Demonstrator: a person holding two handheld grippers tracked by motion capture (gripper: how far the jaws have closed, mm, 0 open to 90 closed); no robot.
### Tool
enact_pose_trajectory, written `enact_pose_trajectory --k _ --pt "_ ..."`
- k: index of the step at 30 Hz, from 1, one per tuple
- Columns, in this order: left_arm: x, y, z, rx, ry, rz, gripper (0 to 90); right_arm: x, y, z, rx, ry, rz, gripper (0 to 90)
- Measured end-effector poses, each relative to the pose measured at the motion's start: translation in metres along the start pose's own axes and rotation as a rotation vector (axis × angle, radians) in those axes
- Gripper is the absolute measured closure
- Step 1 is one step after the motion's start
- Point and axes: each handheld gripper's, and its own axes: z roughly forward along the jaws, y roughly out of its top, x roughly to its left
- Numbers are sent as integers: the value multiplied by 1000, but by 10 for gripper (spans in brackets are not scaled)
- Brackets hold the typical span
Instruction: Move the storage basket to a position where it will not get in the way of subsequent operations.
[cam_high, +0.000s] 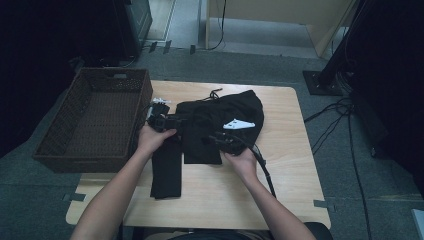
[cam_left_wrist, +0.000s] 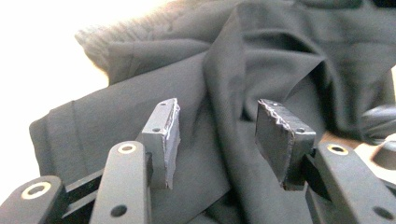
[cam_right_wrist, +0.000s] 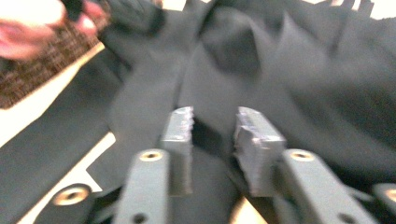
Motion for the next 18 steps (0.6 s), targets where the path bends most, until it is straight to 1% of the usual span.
enact_pose_trajectory --k 1,2,3,4,5,6,7,8,10,11,12,13,14,15,16,18 --pt "1 0 1 11 2 -4 498 3 2 -3 -21 -24 -7 591" --pt "2 -1 3 30 14 -3 497 4 4 -6 -37 -17 -11 675" --pt "2 -2 4 37 20 -1 497 4 5 -8 -44 32 8 753" --pt "3 -3 6 48 26 6 497 3 5 -6 -23 58 16 804" --pt "4 -3 6 50 28 8 498 4 4 -1 26 77 17 834" --pt "5 -4 7 44 28 2 498 4 2 4 54 78 11 862" --pt "5 -4 7 36 22 -6 499 4 -3 13 101 79 3 875" --pt "5 -4 7 31 18 -10 498 2 -7 21 136 75 6 880" --pt "4 -3 7 12 10 -13 491 -1 -14 34 184 57 7 880" --pt "3 -3 6 -1 6 -18 485 -2 -16 38 196 43 0 880" --pt "3 -2 6 -15 4 -20 479 -2 -19 43 213 23 -17 877" --pt "2 -1 5 -22 3 -17 472 -3 -21 45 216 20 -22 874" --pt "2 -1 5 -23 0 -15 465 -5 -21 44 215 23 -14 874" --pt "1 0 4 -27 0 -13 462 -6 -21 43 215 23 -18 875" --pt "1 0 3 -28 0 -8 458 -8 -22 39 226 14 -32 876" --pt "0 1 1 -26 -3 -4 453 -12 -26 30 240 12 -51 876"
